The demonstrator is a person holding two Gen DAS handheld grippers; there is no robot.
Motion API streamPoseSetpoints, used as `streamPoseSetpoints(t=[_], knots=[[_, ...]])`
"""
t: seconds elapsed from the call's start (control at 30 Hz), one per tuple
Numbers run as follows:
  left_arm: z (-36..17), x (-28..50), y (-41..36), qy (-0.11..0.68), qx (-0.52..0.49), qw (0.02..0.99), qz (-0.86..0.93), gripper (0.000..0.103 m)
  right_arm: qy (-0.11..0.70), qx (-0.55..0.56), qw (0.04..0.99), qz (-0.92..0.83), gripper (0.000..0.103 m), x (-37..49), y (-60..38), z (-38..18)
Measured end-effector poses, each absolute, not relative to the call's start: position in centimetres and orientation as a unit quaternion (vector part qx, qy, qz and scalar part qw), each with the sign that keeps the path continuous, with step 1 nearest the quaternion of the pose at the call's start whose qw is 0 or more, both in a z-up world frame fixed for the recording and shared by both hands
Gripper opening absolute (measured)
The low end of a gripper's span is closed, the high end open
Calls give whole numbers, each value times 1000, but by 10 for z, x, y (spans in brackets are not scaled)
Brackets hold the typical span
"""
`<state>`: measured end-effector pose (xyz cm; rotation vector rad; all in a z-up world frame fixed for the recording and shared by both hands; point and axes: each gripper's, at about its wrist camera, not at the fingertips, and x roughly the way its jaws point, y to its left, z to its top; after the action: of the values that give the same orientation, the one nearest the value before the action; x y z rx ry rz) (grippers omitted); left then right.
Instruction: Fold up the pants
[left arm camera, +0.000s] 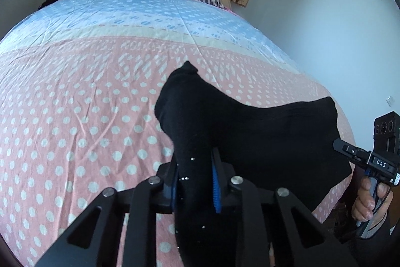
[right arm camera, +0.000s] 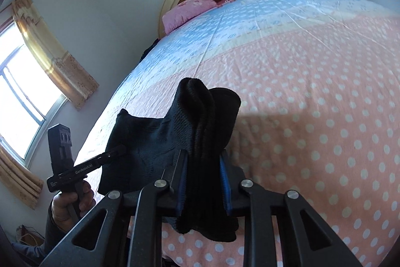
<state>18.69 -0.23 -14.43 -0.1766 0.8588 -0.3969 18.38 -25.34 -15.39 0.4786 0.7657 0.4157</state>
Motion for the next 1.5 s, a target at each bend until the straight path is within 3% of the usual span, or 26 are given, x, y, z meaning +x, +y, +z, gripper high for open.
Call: streamPoseSetpoints(t=[0.57, 1.5], knots=[[-93, 158, 66, 347, -80, 929, -102, 21, 369, 135, 878, 275, 24, 264, -156, -104], [-113, 153, 189, 334, -131, 933, 40, 21, 414, 75, 830, 367, 24, 377, 30, -117]])
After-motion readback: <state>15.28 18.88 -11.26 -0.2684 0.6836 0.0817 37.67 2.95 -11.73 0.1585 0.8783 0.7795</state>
